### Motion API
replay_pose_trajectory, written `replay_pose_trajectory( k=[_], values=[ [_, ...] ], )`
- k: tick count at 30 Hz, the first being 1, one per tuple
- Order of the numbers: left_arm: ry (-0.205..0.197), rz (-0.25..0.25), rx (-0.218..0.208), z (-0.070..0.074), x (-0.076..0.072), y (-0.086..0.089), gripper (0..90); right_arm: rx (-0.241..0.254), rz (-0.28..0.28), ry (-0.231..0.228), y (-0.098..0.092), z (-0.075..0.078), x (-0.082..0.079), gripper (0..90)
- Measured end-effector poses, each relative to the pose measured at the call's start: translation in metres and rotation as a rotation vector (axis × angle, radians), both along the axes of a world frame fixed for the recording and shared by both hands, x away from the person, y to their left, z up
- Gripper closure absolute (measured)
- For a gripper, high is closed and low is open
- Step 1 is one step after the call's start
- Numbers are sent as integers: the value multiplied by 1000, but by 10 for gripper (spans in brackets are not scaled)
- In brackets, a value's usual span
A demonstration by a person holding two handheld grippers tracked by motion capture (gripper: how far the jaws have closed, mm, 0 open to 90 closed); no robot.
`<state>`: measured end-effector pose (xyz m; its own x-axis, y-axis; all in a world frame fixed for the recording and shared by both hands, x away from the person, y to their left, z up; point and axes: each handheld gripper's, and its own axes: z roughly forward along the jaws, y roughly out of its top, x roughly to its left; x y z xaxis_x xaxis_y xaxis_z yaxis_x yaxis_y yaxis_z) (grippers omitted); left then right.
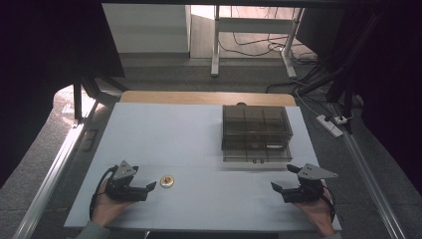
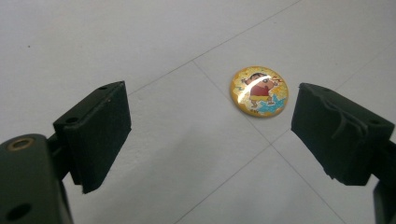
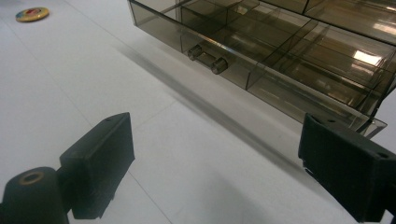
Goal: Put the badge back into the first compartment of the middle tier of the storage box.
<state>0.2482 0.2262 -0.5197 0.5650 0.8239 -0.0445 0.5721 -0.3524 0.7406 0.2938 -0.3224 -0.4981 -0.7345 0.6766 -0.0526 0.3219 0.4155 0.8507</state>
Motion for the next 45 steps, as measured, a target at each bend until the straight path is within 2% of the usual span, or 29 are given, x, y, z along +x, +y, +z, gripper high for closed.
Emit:
replay_pose_trajectory(
  k=[14,22,27,34,45],
  values=[
    [-2,14,3,0,-2,4,124,-2,3,26,2,-2,1,107],
    [-1,6,11,3,-2,2,124,1,9,22,4,-1,1,108],
    [14,7,16,4,1,0,123,-5,14,17,4,-1,1,110],
    [10,4,22,10,2,0,124,-5,13,16,5,-1,1,112],
    [-2,-25,31,28,4,-6,124,1,17,13,4,-1,-1,116]
  ],
)
